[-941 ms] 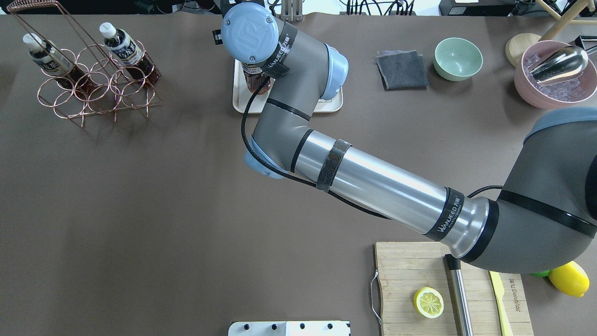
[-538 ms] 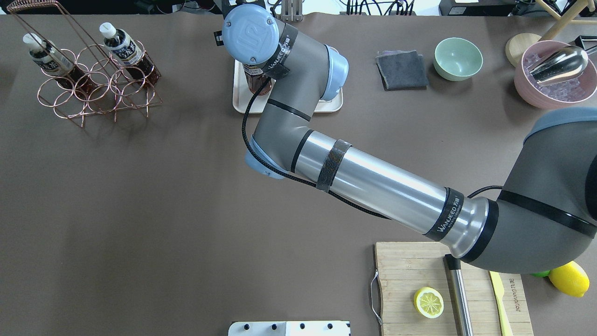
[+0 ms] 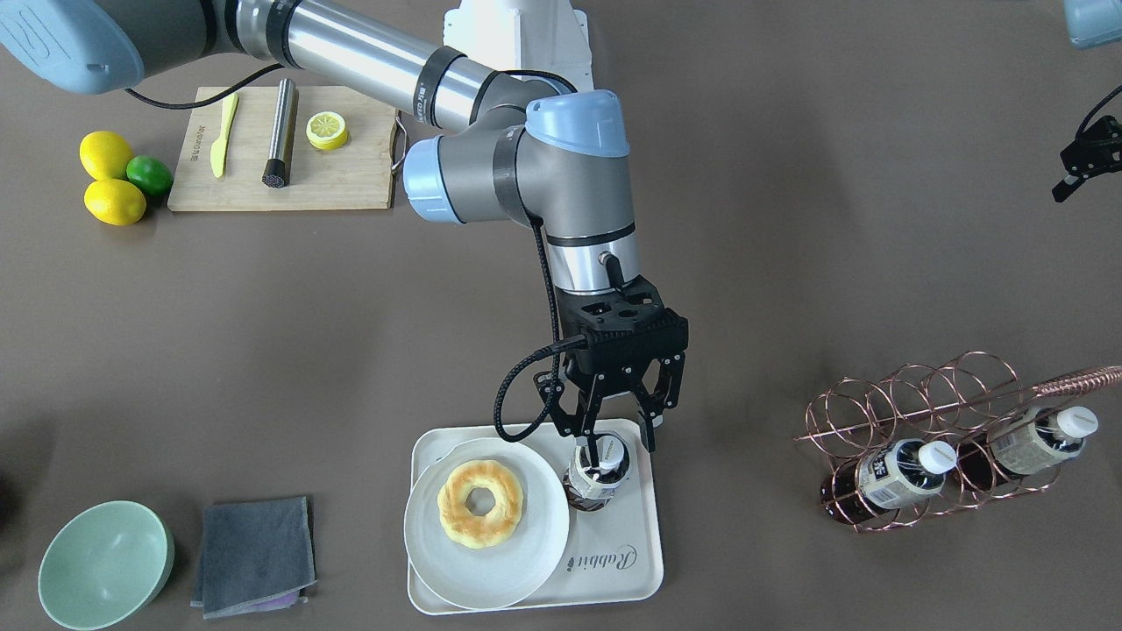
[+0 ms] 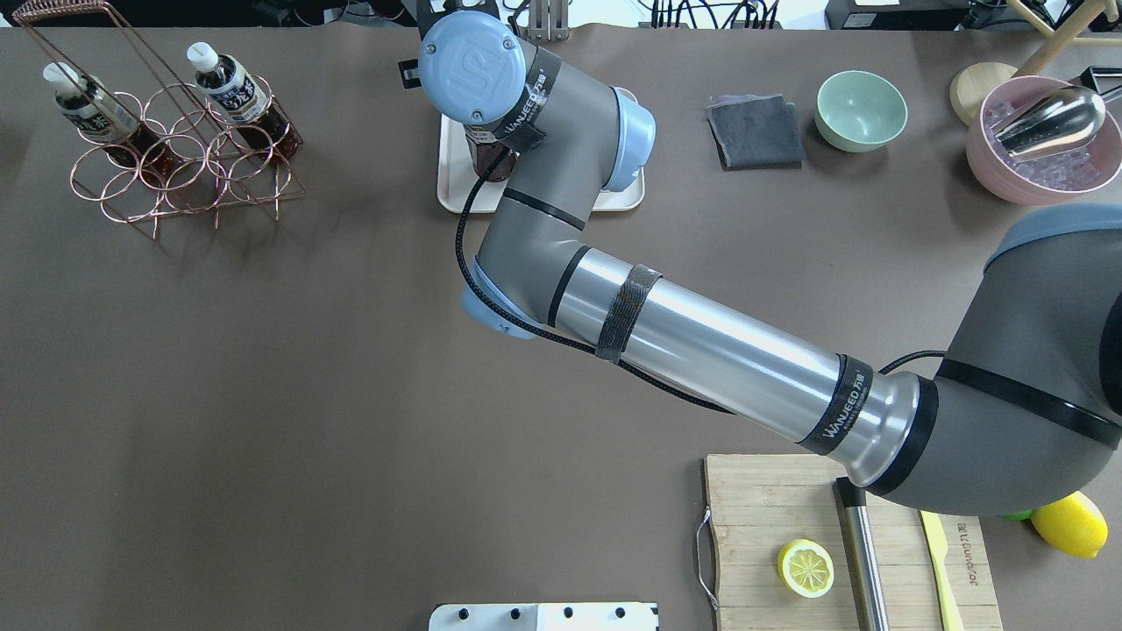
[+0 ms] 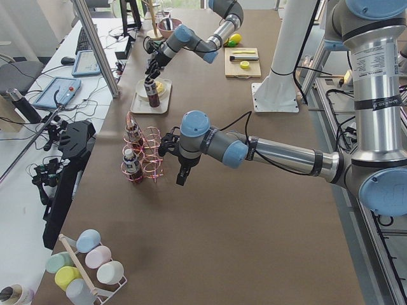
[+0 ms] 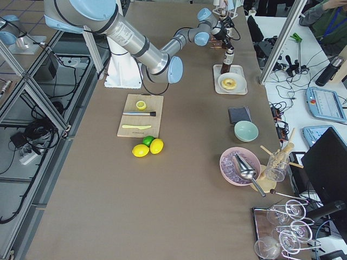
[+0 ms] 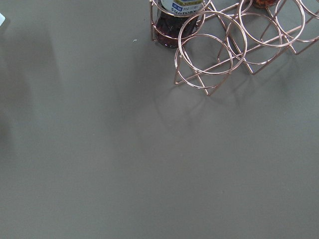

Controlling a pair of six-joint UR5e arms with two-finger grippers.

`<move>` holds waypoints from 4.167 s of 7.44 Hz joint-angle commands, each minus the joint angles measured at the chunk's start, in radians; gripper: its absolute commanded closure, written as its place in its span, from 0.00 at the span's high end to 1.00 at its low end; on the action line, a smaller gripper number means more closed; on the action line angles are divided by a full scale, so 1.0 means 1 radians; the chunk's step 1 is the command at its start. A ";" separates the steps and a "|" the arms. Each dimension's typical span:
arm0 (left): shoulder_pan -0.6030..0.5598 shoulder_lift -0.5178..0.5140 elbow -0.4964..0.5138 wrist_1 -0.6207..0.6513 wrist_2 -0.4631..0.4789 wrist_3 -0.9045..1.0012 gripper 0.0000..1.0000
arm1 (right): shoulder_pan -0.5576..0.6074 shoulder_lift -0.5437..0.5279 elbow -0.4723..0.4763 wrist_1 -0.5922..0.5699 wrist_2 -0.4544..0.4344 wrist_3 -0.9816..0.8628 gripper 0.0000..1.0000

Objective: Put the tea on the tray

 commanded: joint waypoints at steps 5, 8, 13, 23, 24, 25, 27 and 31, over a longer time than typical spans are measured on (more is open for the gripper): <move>-0.056 0.018 0.006 0.039 -0.060 0.081 0.99 | 0.073 -0.198 0.219 -0.008 0.200 0.163 1.00; -0.191 -0.027 0.001 0.426 -0.045 0.435 0.99 | 0.197 -0.466 0.516 -0.297 0.425 0.185 1.00; -0.199 -0.127 0.076 0.608 0.100 0.446 0.99 | 0.383 -1.019 0.874 -0.467 0.670 -0.134 1.00; -0.195 -0.052 0.139 0.495 0.101 0.443 0.99 | 0.878 -1.191 0.698 -0.709 0.813 -1.007 1.00; -0.195 -0.052 0.139 0.495 0.100 0.442 0.99 | 0.878 -1.185 0.698 -0.710 0.814 -1.002 1.00; -0.195 -0.052 0.141 0.495 0.098 0.440 0.99 | 0.877 -1.183 0.692 -0.705 0.816 -1.001 1.00; -0.195 -0.043 0.150 0.498 0.098 0.445 0.99 | 0.877 -1.183 0.699 -0.702 0.814 -1.001 1.00; -0.196 -0.037 0.164 0.502 0.106 0.439 0.99 | 0.877 -1.182 0.702 -0.702 0.848 -0.999 1.00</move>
